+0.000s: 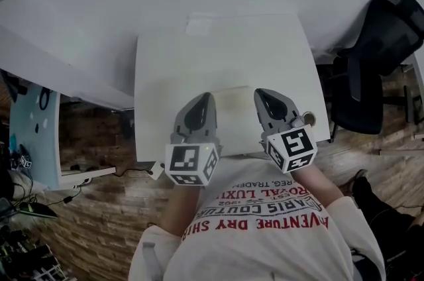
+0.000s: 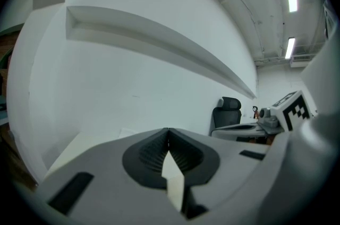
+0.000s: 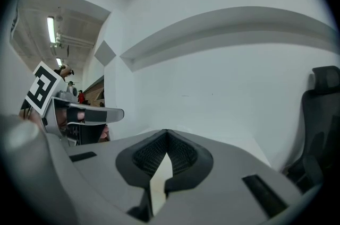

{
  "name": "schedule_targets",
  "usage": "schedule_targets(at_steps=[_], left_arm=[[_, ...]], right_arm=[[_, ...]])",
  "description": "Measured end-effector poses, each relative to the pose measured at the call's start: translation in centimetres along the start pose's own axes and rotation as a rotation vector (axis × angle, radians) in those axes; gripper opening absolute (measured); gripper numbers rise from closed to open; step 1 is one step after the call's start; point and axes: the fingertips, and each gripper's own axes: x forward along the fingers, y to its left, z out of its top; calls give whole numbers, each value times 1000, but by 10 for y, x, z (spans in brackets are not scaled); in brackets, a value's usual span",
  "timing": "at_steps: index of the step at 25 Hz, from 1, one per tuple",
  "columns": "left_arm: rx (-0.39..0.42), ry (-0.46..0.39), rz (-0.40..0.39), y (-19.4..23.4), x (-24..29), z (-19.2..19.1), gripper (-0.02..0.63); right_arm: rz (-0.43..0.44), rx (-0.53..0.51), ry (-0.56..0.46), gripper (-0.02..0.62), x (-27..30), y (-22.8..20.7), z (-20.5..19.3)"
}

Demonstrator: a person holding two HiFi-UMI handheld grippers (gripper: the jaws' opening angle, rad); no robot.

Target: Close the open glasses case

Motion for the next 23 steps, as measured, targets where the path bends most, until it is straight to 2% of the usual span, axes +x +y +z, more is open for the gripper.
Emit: schedule_targets(at_steps=[23], left_arm=[[7, 62, -20, -16, 4, -20, 5]], right_arm=[[-6, 49, 38, 12, -7, -8, -17]])
